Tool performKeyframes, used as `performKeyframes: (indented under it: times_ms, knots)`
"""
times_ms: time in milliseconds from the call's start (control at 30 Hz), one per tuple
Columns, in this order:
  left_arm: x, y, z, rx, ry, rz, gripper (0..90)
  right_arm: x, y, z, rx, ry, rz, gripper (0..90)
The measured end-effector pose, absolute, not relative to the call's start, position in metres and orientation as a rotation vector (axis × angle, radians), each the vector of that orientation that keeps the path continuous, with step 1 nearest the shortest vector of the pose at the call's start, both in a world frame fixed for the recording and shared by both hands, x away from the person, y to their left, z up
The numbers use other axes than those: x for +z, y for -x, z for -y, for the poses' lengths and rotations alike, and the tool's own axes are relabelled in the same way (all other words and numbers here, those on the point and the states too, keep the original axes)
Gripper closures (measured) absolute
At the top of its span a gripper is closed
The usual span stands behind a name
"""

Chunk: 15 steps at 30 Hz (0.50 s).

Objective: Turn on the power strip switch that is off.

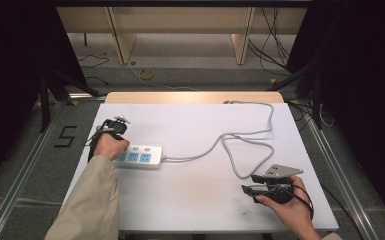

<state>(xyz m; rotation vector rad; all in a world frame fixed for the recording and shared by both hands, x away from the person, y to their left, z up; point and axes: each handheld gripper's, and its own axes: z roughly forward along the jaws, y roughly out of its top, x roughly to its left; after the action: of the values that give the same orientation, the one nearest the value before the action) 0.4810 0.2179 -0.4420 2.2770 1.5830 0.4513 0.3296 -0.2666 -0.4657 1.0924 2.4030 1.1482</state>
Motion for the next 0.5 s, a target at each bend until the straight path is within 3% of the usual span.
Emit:
performKeyframes:
  times_ms: [500]
  knots:
    - [-0.4439,-0.4795,-0.2214,0.436,-2.257,-1.583,90.0,-0.4655,-0.3292,0.2663,1.148,-1.089,-2.402,45.7]
